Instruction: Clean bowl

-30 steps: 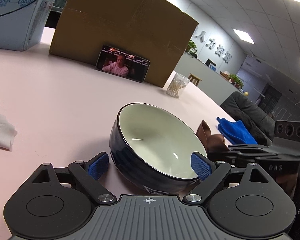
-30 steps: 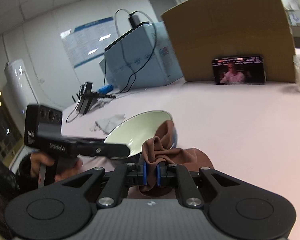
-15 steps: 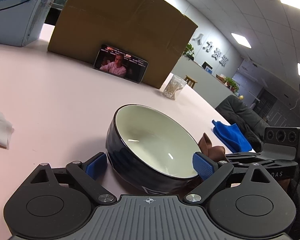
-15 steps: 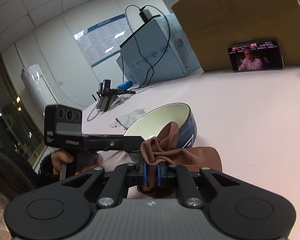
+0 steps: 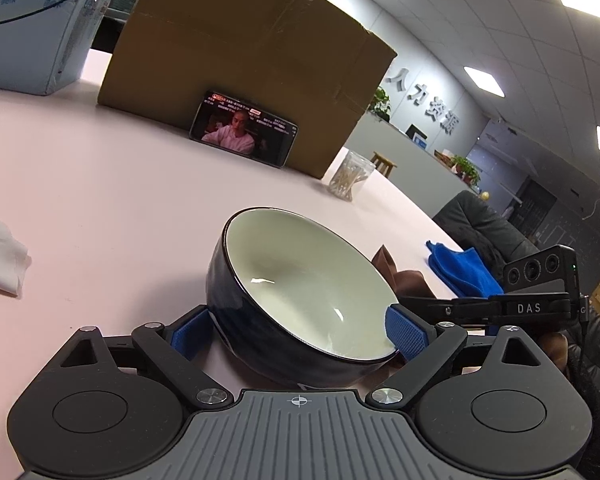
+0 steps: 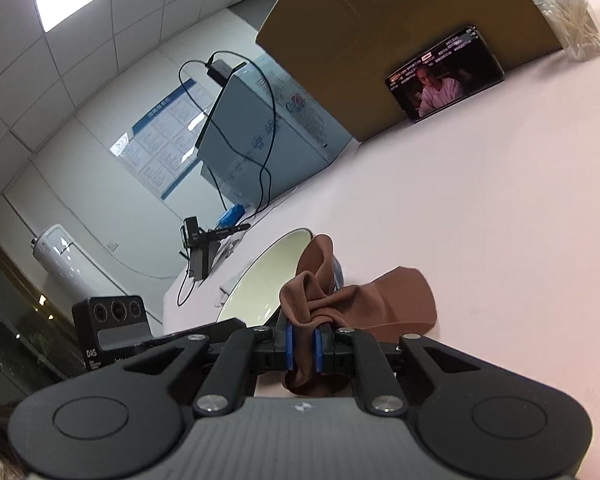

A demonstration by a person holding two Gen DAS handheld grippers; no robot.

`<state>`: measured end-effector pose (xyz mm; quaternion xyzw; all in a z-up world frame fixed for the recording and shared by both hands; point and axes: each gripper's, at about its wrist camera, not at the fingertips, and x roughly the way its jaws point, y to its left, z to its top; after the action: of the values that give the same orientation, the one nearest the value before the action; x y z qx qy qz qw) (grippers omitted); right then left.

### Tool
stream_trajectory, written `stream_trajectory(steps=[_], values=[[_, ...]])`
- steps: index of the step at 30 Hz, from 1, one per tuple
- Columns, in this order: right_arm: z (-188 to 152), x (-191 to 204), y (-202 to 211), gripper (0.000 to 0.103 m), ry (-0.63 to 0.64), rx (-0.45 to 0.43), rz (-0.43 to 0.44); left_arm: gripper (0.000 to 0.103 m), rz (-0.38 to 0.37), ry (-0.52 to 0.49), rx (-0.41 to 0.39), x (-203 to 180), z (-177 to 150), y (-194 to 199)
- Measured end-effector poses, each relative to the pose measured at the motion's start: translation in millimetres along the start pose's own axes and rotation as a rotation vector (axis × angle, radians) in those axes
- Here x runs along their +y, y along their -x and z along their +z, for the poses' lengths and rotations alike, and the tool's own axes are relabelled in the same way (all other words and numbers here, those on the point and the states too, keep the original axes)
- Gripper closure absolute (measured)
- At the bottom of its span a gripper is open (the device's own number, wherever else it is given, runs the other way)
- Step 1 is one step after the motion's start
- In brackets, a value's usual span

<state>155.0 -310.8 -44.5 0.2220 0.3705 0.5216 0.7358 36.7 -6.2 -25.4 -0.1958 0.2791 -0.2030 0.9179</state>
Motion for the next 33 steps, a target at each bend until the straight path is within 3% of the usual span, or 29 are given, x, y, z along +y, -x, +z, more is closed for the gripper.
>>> stream_trajectory(steps=[6, 10, 19, 28, 33], values=[[-8, 11, 0, 0.09, 0.019, 0.039, 0.006, 0.008, -0.019, -0.018, 0.012, -11, -3, 6], [-12, 14, 6, 0.09, 0.006, 0.027, -0.016, 0.007, -0.038, -0.084, 0.046, -26, -5, 13], [6, -3, 0, 0.09, -0.124, -0.047, -0.002, 0.006, -0.026, -0.009, -0.061, -34, -10, 28], [-5, 1, 0, 0.089, -0.135, -0.026, 0.005, 0.006, -0.031, -0.006, -0.053, -52, -18, 31], [5, 0, 0, 0.089, -0.136, -0.048, -0.012, 0.006, -0.036, -0.003, -0.047, -49, -16, 30]])
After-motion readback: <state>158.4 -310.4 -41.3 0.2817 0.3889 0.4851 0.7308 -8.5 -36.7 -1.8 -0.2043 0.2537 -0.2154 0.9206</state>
